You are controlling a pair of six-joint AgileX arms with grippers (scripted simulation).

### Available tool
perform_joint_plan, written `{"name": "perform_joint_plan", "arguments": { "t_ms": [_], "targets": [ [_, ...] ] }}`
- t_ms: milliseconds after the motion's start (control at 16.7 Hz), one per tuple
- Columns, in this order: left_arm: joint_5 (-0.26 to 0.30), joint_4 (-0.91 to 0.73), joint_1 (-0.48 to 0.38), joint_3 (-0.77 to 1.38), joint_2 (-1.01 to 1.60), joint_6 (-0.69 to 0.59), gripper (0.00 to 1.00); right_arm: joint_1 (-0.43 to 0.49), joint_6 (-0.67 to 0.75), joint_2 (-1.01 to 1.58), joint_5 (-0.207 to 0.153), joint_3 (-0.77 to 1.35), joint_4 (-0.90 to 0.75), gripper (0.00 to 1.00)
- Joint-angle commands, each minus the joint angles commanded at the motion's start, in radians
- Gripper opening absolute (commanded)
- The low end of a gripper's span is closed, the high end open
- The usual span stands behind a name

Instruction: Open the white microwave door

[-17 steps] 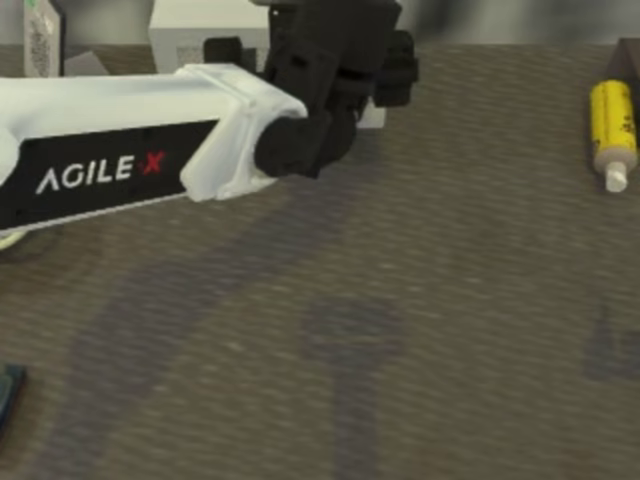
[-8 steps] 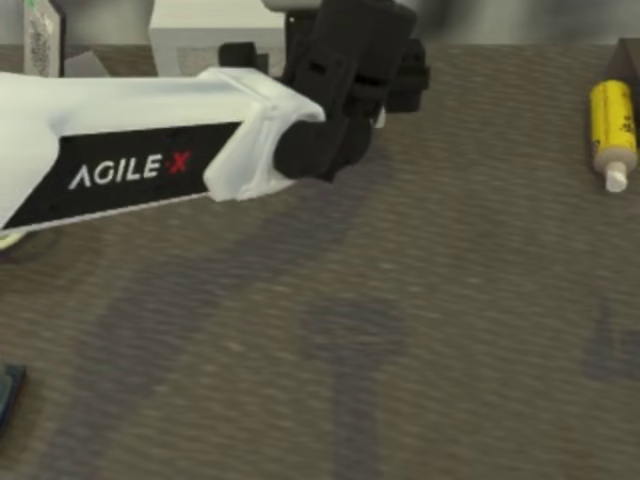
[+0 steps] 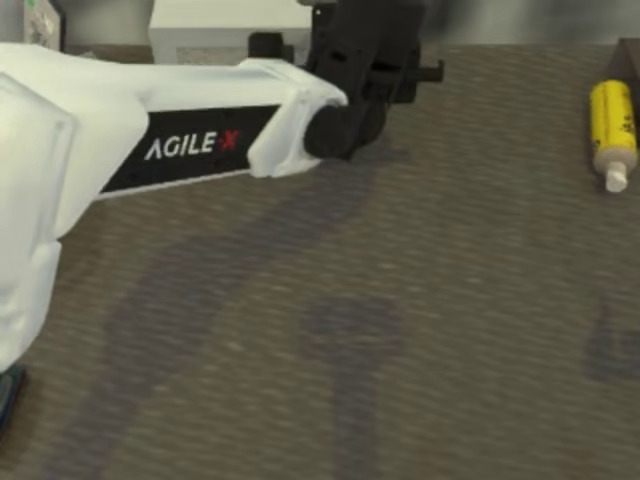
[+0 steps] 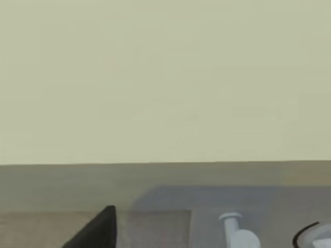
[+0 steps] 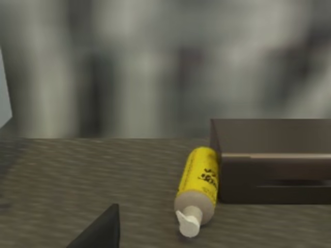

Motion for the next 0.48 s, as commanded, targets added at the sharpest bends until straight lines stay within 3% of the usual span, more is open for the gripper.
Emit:
{"name": "perform_joint_plan", "arguments": {
  "t_ms": [240, 480],
  "targets": [
    [0.001, 0.001, 0.001, 0.002, 0.002, 0.001, 1.0, 0.0, 0.0, 0.0, 0.0, 0.0, 0.0, 1.0],
    [0.001, 0.001, 0.001, 0.002, 0.002, 0.001, 0.7, 0.0, 0.0, 0.0, 0.0, 0.0, 0.0, 1.0]
  ]
}}
